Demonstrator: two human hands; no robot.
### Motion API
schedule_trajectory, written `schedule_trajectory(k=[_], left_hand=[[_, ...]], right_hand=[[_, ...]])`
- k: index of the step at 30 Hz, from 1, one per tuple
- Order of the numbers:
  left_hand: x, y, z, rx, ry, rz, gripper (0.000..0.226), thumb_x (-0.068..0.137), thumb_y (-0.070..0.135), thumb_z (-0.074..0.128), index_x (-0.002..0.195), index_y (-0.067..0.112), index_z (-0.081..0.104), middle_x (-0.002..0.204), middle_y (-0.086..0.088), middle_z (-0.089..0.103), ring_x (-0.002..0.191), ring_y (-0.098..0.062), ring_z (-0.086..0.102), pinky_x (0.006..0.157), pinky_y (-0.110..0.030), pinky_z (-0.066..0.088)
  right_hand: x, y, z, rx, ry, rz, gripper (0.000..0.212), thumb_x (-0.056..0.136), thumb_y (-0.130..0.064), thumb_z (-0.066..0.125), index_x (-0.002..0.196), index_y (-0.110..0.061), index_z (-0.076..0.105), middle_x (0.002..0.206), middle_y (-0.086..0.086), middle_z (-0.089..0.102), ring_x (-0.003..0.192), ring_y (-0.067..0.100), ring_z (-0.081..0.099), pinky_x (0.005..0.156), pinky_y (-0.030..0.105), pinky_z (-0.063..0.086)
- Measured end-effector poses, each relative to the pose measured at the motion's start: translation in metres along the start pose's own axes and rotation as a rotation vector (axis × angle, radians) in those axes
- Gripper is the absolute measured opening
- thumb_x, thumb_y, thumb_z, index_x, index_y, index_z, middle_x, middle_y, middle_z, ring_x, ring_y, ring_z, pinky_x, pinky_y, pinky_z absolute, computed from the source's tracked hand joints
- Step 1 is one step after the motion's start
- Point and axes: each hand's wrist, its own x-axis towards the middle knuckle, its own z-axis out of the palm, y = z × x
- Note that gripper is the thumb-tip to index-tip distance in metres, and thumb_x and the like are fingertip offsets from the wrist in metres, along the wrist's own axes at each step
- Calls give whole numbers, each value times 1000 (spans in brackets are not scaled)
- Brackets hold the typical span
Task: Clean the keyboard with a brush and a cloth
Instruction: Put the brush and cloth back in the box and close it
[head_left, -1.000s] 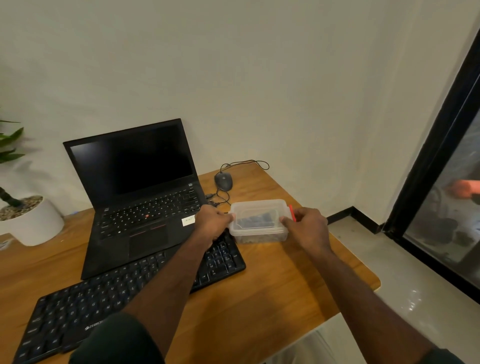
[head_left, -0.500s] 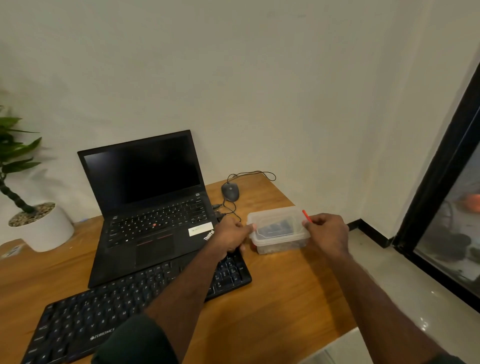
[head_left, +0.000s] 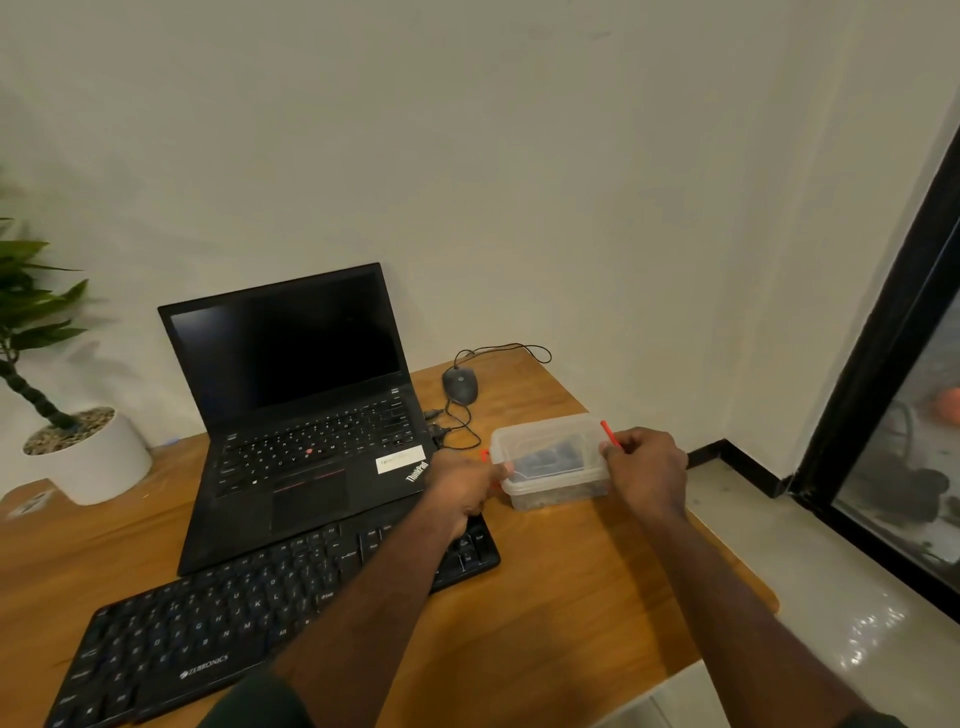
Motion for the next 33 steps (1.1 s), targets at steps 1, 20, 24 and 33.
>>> schedule_trajectory(k=[1, 20, 24, 33], left_hand=[[-1, 0, 2, 33, 25, 36, 29, 79, 20, 84, 89, -4, 72, 70, -9, 67, 52, -14, 53, 46, -26, 40], [-16, 2, -2, 501, 14, 374, 31, 84, 42, 76, 101, 18, 70, 86, 2, 66, 73, -9, 58, 48, -18, 38], [-20, -4, -7, 481, -61, 408, 52, 64, 34, 92, 108, 19, 70, 87, 8, 69, 71, 3, 58, 54, -11, 43], [26, 18, 1, 444, 36, 405, 31, 66, 21, 91, 85, 16, 67, 82, 2, 68, 69, -8, 57, 52, -14, 39]], right_hand=[[-1, -1, 1, -7, 4, -2, 30, 91, -27, 72, 115, -9, 73, 109, 9, 73, 83, 20, 67, 84, 44, 61], [-9, 11, -5, -61, -145, -173, 42, 94, -42, 66, 125, -14, 66, 117, 2, 71, 88, 12, 64, 71, 24, 56], [-10, 13, -13, -31, -293, -226, 66, 81, -40, 80, 138, -18, 56, 121, -6, 62, 98, 10, 58, 88, 35, 58], [43, -11, 20, -137, -253, -230, 44, 85, -39, 78, 123, -18, 67, 133, 7, 63, 115, 25, 62, 93, 35, 53]])
